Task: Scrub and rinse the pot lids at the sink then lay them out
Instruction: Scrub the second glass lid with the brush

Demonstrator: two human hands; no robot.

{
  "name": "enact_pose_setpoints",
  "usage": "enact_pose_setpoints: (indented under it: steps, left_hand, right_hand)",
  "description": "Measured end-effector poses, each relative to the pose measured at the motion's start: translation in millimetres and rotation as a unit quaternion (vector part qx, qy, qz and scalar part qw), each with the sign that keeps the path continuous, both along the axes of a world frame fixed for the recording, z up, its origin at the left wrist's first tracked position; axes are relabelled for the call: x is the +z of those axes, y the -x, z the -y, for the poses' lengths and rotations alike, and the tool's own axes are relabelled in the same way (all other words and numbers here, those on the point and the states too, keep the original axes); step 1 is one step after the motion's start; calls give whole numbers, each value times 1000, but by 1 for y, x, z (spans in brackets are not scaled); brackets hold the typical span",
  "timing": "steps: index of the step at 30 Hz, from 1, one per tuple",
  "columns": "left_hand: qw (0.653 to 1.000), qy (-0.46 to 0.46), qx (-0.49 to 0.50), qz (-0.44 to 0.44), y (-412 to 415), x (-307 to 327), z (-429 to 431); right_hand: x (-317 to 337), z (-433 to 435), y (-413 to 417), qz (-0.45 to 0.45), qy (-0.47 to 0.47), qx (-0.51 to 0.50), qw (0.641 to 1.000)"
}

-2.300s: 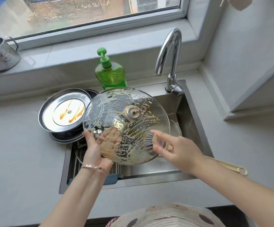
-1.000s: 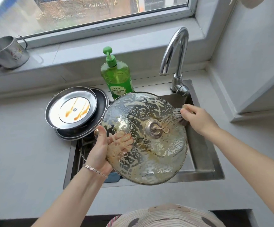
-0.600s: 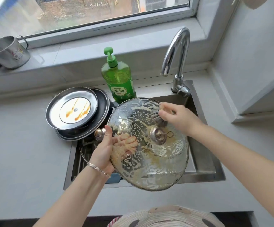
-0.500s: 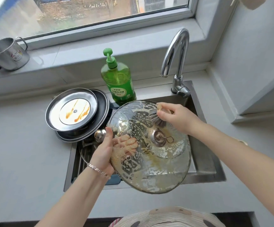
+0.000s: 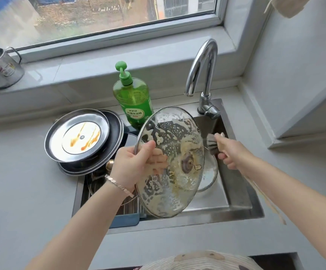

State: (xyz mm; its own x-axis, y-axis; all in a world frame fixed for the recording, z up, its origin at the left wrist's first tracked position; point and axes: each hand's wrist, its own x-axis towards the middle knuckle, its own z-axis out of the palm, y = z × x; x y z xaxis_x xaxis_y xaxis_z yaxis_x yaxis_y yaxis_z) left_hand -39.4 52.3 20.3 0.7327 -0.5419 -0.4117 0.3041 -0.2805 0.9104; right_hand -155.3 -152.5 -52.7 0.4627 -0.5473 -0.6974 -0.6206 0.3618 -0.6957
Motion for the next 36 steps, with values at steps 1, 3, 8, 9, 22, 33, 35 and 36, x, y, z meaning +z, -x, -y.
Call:
enact_pose_setpoints:
  steps: [1, 3, 8, 9, 22, 33, 35, 36]
  left_hand:
    - [999, 2, -20, 35, 4, 1, 6]
    - [984, -21, -89, 154, 12, -3, 17]
    - [776, -79, -289, 555, 40, -35, 44]
    - [746, -76, -302, 589, 45, -45, 46]
    - [920, -190, -205, 275, 28, -90, 0]
    - [899, 151, -139, -386, -15, -74, -32]
    - [912, 131, -137, -365, -8, -68, -35]
    - [917, 122, -130, -358, -6, -64, -37]
  right_hand:
    - [2, 5, 4, 25, -75, -55, 995]
    - [21, 10, 11, 95, -185, -122, 971]
    - [56, 12, 16, 88, -196, -103, 971]
    - [54, 12, 18, 76, -192, -97, 974]
    - [23, -5, 57, 116, -85, -117, 983]
    - [21, 14, 65, 110, -142, -3, 984]
    - [17, 14, 64, 83, -84, 7, 993]
    - [17, 13, 63, 54, -14, 22, 998]
